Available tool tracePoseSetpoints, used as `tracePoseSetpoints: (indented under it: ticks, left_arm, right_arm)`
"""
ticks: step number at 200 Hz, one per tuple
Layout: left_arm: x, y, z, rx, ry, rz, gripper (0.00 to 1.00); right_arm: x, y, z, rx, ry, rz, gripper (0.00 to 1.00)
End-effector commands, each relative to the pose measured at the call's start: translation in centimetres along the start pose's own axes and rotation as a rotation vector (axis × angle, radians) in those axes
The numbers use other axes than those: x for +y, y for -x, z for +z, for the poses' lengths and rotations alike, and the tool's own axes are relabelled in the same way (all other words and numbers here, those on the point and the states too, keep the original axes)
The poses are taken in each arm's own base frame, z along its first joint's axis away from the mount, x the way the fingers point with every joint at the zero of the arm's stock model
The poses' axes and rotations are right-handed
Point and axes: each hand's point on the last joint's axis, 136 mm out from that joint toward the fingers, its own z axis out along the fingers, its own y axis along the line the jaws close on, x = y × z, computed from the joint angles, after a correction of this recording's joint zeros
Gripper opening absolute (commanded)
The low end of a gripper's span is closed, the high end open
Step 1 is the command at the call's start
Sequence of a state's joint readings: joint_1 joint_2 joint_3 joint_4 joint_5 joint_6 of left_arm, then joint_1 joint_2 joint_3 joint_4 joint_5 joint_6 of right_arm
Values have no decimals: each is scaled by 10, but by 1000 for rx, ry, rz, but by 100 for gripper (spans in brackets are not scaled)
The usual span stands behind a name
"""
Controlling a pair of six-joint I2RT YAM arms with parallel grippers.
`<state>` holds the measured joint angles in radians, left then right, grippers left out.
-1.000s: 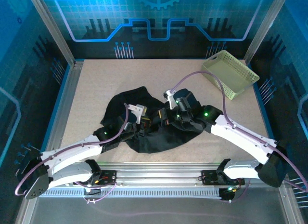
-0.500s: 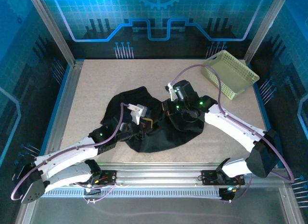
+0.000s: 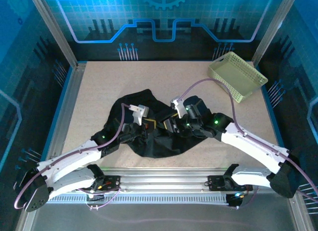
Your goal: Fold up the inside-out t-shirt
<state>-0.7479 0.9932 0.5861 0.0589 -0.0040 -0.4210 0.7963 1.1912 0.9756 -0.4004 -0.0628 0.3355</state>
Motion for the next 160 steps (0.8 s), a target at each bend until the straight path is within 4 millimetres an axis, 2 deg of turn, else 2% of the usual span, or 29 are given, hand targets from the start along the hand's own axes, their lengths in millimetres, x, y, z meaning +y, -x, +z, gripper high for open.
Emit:
tracePoseSetpoints:
  ticks: [1, 28, 50, 82, 90, 101, 134, 140, 160]
  left_arm:
    - [-2, 3, 0, -16, -23, -21, 0]
    - [0, 4, -3, -20, -16, -23, 0]
    - [1, 4, -5, -21, -10, -21, 0]
    - [3, 6, -8, -25, -5, -20, 0]
    - [4, 6, -9, -29, -1, -21, 0]
    - [5, 8, -10, -33, 7, -20, 0]
    - [27, 9, -9, -22, 137, -11, 0]
    - [31, 9, -8, -18, 158, -7, 0]
    - [40, 11, -3, 6, 206, 2, 0]
  right_arm:
    - [23, -8, 16, 20, 94, -74, 50]
    - [17, -16, 35, 51, 69, -85, 53]
    - [6, -17, 44, 58, 21, -127, 61]
    - [-1, -13, 55, 66, 4, -164, 57]
    - [0, -12, 57, 65, 13, -171, 51]
    - [6, -10, 54, 64, 30, -178, 36]
    - [31, 6, 25, 26, 60, -213, 3]
    - [35, 9, 18, 15, 68, -207, 0]
    - [43, 20, -1, -24, 86, -178, 0]
